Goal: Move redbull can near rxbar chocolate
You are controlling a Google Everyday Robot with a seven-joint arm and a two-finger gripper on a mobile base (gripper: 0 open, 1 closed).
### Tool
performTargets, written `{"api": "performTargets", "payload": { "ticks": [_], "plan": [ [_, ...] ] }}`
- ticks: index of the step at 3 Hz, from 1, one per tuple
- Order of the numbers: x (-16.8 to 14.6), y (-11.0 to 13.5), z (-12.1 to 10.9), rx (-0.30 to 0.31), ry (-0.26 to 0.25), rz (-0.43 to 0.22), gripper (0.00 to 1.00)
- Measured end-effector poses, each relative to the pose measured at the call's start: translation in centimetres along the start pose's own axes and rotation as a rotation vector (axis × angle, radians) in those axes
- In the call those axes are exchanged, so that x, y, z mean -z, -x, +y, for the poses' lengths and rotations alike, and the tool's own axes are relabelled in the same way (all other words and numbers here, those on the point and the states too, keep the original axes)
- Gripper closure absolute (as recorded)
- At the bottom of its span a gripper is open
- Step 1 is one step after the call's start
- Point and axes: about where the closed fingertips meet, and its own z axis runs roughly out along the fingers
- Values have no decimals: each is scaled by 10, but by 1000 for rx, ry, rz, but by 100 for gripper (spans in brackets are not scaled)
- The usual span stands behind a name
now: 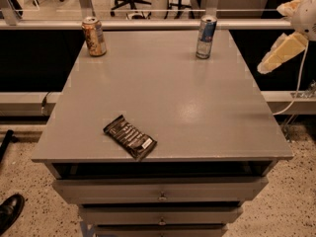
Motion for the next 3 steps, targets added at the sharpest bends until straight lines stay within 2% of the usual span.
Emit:
{"api": "performTargets", "payload": {
  "ticks": [2,3],
  "plan": [
    [-49,2,-42,-150,-68,-130,0],
    [-93,3,-65,-220,-141,-207,0]
  ]
}}
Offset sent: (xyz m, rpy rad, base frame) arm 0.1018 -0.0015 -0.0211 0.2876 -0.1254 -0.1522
